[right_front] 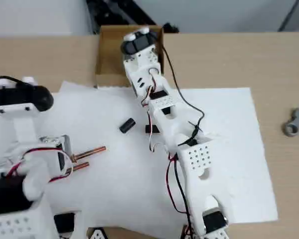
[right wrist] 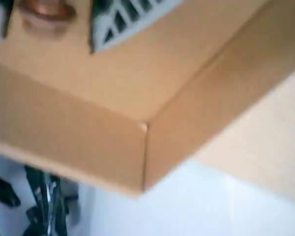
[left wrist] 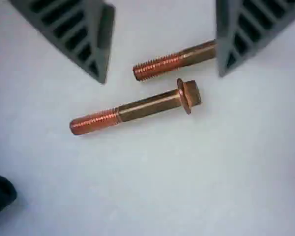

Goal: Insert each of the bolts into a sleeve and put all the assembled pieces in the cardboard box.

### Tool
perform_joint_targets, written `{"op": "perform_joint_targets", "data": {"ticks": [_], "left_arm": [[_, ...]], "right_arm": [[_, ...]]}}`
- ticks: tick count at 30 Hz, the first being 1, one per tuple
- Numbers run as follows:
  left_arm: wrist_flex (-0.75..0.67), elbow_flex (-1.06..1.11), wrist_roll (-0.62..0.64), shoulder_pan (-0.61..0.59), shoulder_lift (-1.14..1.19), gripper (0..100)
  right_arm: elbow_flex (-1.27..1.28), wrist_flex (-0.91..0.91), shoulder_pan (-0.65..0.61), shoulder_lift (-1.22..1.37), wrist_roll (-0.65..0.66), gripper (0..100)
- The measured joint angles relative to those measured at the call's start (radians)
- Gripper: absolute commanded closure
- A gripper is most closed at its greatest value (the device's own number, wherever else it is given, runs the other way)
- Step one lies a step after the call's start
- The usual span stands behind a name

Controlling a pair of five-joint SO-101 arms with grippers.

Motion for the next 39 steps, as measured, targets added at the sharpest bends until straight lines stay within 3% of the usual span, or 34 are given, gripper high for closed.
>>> {"op": "perform_joint_targets", "data": {"ticks": [5, 9, 12, 16, 28, 39], "left_arm": [[0.0, 0.002, 0.012, 0.0, 0.241, 86], [0.0, 0.0, 0.012, 0.0, 0.419, 86], [0.0, 0.0, -0.061, 0.0, 0.5, 86], [-0.002, 0.0, -0.226, 0.0, 0.566, 86], [-0.005, 0.0, -0.896, 0.0, 0.628, 86], [-0.155, 0.123, -1.203, 0.0, 0.631, 86]], "right_arm": [[0.0, 0.025, 0.0, 0.0, 0.0, 90.2], [0.0, 0.153, 0.009, -0.031, 0.0, 90.2], [0.0, 0.275, 0.031, -0.11, 0.0, 90.2], [-0.002, 0.465, 0.058, -0.226, 0.0, 90.2], [-0.002, 1.011, 0.066, -0.646, 0.0, 89.8], [-0.003, 1.339, 0.081, -1.034, 0.0, 89.8]]}}
